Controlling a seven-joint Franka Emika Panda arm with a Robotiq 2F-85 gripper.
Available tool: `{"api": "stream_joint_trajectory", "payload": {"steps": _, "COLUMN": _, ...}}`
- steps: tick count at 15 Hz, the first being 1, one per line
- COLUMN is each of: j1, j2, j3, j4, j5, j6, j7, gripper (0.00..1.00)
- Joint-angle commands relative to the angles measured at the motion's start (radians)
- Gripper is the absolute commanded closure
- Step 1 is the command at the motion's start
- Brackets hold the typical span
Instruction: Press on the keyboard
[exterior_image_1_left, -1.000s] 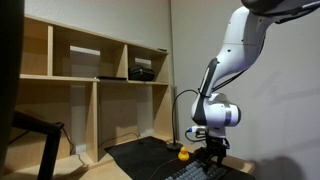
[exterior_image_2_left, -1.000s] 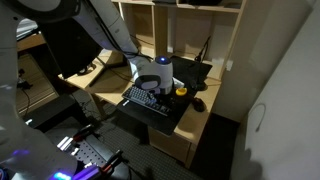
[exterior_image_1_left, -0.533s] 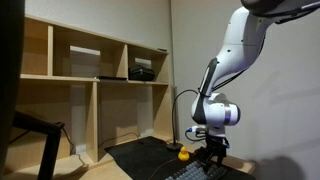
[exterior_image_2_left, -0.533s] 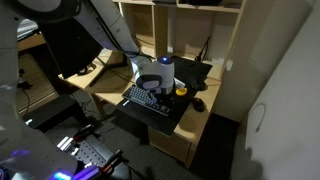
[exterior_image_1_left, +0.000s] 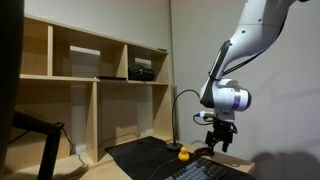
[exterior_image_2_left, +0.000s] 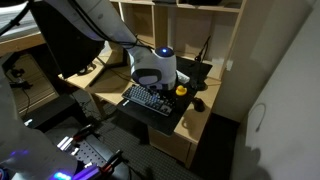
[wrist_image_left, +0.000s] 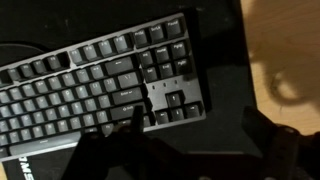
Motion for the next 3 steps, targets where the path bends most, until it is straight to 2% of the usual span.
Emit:
{"api": "stream_joint_trajectory", "payload": {"steps": 1, "j1": -0.093, "j2": -0.241, "j3": 0.036, "j4": -0.121, "j5": 0.142, "j6": -0.138, "j7": -0.214, "gripper": 0.00}}
{"api": "stream_joint_trajectory", "payload": {"steps": 2, "j1": -0.031, "j2": -0.116, "j3": 0.000, "j4": -0.048, "j5": 0.080, "j6": -0.057, "j7": -0.109, "gripper": 0.00}}
{"api": "stream_joint_trajectory", "payload": {"steps": 3, "j1": -0.045, "j2": -0.169, "j3": -0.003, "j4": -0.067, "j5": 0.106, "j6": -0.104, "j7": -0.154, "gripper": 0.00}}
